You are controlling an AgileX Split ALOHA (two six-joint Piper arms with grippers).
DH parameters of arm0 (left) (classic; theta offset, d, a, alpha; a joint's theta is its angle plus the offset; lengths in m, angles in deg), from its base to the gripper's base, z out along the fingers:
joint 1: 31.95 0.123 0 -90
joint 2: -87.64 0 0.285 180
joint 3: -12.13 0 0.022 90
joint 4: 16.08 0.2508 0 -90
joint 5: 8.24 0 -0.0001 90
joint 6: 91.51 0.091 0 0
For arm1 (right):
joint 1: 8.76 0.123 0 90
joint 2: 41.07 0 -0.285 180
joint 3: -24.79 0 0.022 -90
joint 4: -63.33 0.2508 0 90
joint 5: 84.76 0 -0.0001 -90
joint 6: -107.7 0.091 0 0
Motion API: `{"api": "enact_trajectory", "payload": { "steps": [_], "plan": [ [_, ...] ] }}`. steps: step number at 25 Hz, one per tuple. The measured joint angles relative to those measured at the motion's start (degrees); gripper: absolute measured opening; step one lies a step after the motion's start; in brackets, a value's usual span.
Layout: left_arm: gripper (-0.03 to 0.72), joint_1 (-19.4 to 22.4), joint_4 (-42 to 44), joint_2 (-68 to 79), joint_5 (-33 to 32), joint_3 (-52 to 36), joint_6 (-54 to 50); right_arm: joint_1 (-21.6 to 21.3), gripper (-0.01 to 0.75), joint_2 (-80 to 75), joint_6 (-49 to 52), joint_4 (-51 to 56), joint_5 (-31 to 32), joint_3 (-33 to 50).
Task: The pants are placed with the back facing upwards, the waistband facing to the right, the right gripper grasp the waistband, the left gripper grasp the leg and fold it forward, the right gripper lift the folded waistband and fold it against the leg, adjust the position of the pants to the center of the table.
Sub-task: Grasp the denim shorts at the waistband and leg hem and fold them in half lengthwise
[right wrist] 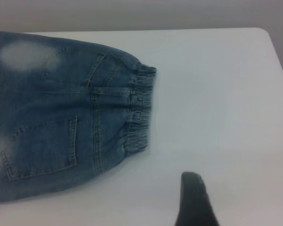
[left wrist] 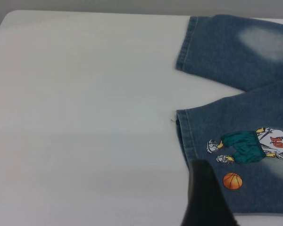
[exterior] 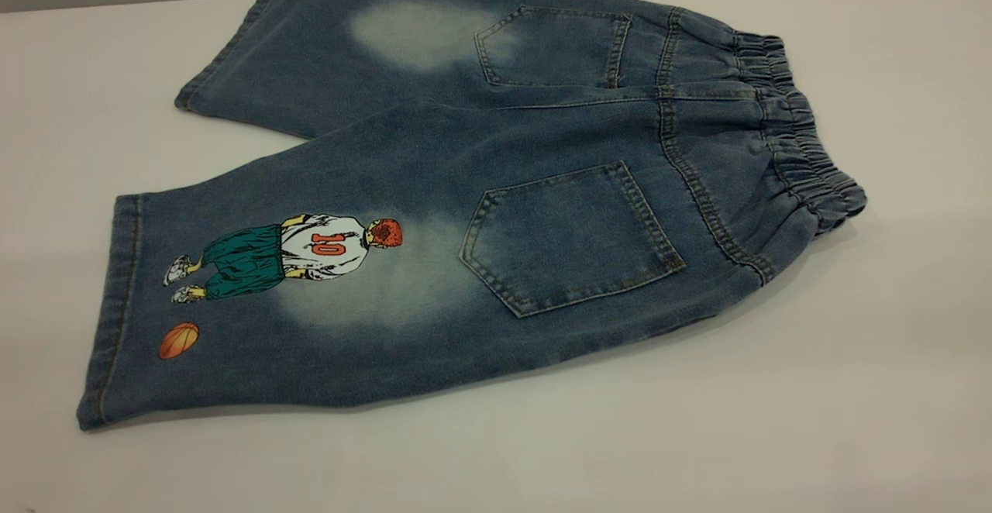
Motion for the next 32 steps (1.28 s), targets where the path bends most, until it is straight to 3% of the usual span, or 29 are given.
{"api": "enact_trajectory", "payload": {
  "steps": [9,12,20,27,32],
  "plan": [
    [0.388,0.0,0.18,6.01,2.37,3.58,4.83,0.0,0.381,-2.16,-0.12,2.16,-5.9,-2.57],
    [0.388,0.0,0.46,13.46,5.33,7.87,6.31,0.0,0.381,-8.09,-0.12,3.21,-6.41,-5.77],
    [0.388,0.0,-0.74,35.44,13.66,15.74,9.66,0.0,0.381,-27.39,-1.06,3.94,-16.52,-8.53],
    [0.388,0.0,-10.37,51.1,17.66,15.68,17.8,0.0,0.381,-45.26,-5.33,8.38,-26.22,-8.48],
    [0.388,0.0,-17.32,59.67,18.33,14.96,23.21,0.0,0.381,-58.0,-7.89,11.72,-28.69,-8.48]
  ]
}}
